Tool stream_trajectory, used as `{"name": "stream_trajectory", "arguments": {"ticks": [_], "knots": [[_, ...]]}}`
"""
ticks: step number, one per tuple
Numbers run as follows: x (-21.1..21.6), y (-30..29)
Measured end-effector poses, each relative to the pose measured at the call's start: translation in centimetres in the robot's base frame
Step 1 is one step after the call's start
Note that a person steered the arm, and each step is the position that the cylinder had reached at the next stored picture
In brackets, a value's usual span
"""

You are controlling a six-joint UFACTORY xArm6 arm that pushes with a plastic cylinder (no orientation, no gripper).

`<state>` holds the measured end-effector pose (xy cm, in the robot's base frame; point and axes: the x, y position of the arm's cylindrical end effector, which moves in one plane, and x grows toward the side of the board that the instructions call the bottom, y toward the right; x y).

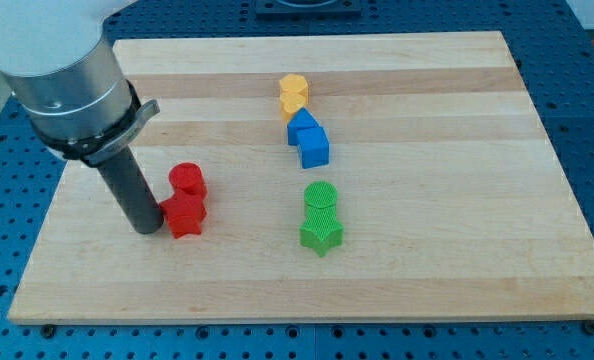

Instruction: Move the red circle towards the blue cube

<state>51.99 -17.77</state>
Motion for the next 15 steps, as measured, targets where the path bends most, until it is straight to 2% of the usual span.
{"name": "stream_trajectory", "arguments": {"ticks": [4,6,9,10,11,13,15], "knots": [[-1.0,0.9],[-3.2,-0.1],[-3.6,6.2],[-3.6,6.3],[-3.6,2.1],[-5.3,0.9],[-5.3,6.5]]}}
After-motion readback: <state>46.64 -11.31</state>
